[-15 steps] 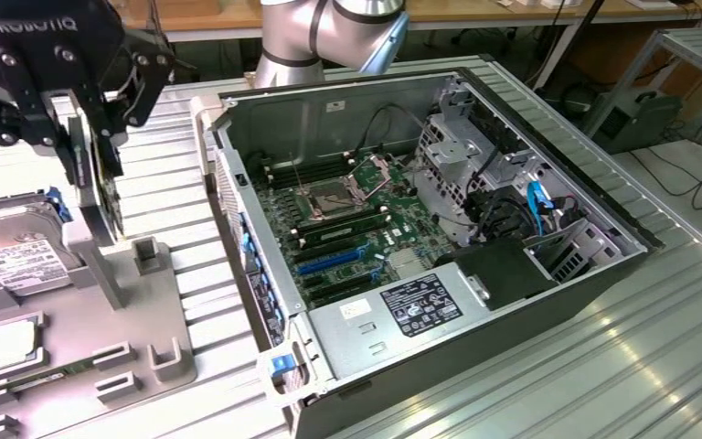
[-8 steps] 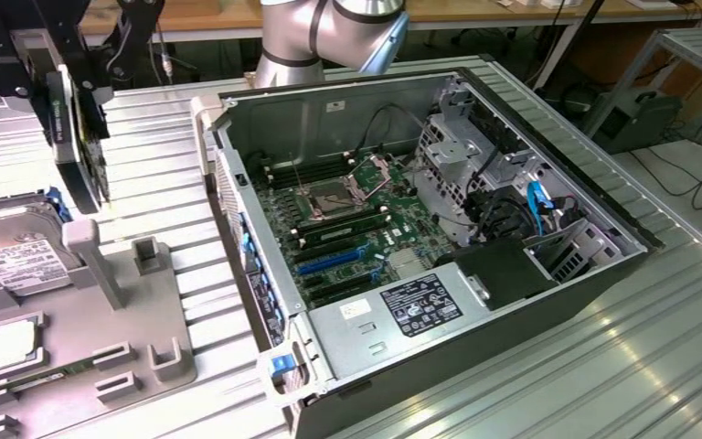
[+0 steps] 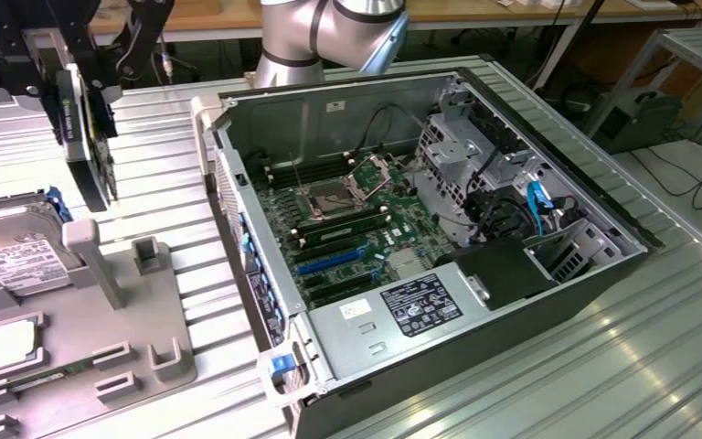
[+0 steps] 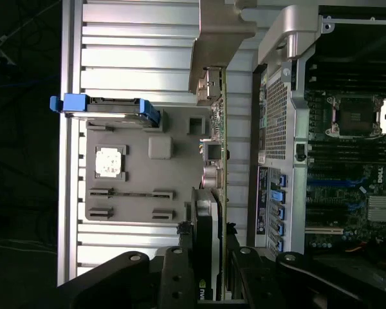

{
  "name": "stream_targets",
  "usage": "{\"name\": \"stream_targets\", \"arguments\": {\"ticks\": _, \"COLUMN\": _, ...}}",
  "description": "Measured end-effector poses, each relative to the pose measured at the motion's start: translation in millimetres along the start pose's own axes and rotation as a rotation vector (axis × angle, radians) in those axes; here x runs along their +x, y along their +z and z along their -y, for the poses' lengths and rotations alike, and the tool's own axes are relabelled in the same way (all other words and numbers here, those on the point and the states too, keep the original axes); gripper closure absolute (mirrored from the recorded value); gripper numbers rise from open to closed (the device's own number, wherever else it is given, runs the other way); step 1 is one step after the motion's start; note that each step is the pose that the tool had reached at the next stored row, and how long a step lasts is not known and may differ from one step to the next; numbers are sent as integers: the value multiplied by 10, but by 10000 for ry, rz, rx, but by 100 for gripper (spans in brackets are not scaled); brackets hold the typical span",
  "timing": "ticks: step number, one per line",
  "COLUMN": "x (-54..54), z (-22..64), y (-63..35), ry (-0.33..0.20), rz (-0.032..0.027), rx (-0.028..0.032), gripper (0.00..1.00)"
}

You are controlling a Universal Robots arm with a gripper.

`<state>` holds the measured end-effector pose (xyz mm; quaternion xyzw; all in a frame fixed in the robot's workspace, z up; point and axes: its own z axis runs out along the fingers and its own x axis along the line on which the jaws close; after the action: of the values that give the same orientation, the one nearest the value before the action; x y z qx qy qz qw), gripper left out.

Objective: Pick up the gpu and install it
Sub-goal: 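Pick up the gpu and move the gpu toward the slot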

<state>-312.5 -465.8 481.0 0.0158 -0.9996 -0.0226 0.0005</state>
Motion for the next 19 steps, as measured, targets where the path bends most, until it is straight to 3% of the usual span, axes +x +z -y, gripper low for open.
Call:
{"name": "stream_targets", "arguments": {"ticks": 10, "x": -343, "z": 11, "y": 0, "ry": 0, "rz": 0, "rx": 0, "gripper": 72}}
{"name": "stream_targets", "arguments": {"ticks": 19, "x": -731, "z": 22, "y": 1, "ry": -7, "rz": 0, "rx": -1, "gripper": 72}}
